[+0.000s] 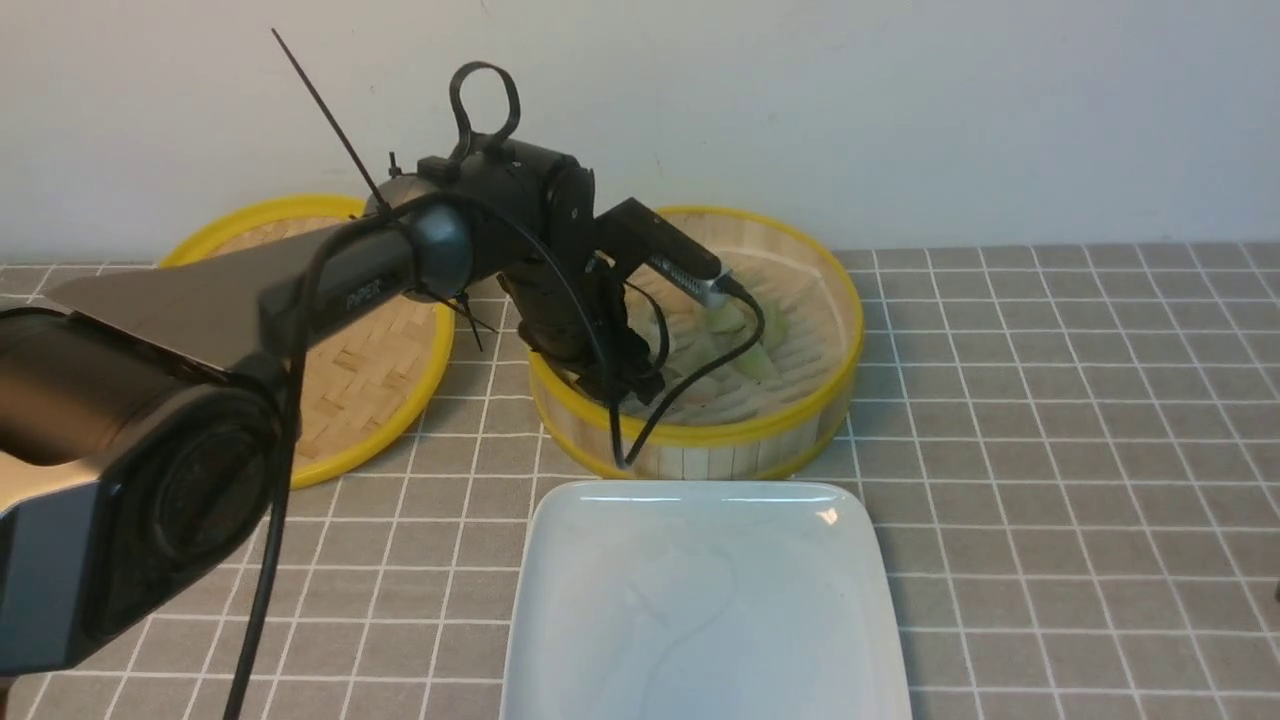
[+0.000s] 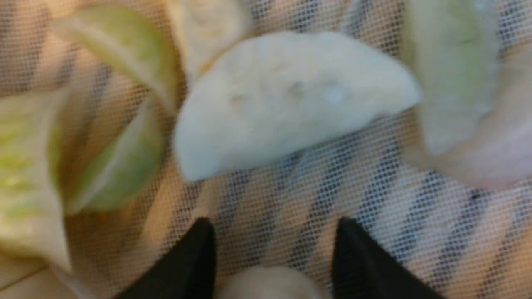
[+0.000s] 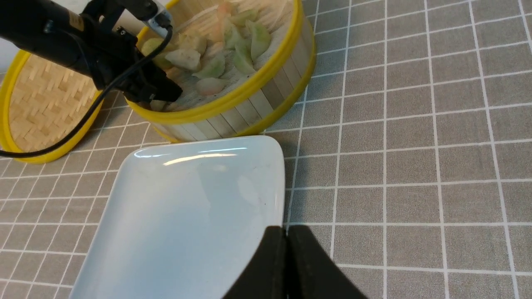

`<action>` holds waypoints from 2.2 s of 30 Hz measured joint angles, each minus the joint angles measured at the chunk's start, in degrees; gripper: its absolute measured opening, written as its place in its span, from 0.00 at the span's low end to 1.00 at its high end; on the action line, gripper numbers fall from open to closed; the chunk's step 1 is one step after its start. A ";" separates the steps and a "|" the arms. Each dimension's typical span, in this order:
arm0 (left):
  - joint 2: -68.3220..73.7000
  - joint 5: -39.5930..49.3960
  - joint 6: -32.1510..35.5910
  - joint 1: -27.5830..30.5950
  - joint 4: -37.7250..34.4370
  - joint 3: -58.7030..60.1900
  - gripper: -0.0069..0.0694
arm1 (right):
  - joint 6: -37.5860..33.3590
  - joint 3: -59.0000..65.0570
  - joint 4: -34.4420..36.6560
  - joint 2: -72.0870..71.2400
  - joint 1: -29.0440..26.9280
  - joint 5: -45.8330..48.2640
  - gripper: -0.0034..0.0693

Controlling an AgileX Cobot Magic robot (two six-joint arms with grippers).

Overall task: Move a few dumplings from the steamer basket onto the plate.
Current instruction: Use the left arm to grab a dumpling from the steamer

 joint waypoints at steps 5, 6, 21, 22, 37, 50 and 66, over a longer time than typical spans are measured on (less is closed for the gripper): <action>0.85 2.49 -0.11 -1.30 1.01 -2.71 0.30 | -0.05 -0.01 0.18 0.00 0.00 0.05 0.03; 1.02 3.27 -0.11 -1.56 1.09 -3.83 0.23 | -0.05 -0.01 0.21 0.00 0.00 0.21 0.03; -0.10 22.27 -3.55 -2.42 1.25 -22.29 0.08 | -1.13 -0.01 1.60 0.00 0.00 1.46 0.03; -0.01 22.45 -4.50 -2.42 1.51 -22.29 0.09 | -1.19 -0.01 1.73 0.00 0.00 1.46 0.03; 7.87 22.53 -17.53 -2.42 5.35 -22.31 0.61 | -1.44 -0.01 3.01 0.00 0.00 3.58 0.03; 10.17 22.53 -26.19 -2.42 5.64 -22.36 0.69 | -2.53 -0.01 3.01 0.00 0.00 4.01 0.03; 10.26 22.02 -25.32 -2.54 3.37 -24.68 0.15 | -2.95 -0.01 3.18 0.00 0.00 4.01 0.03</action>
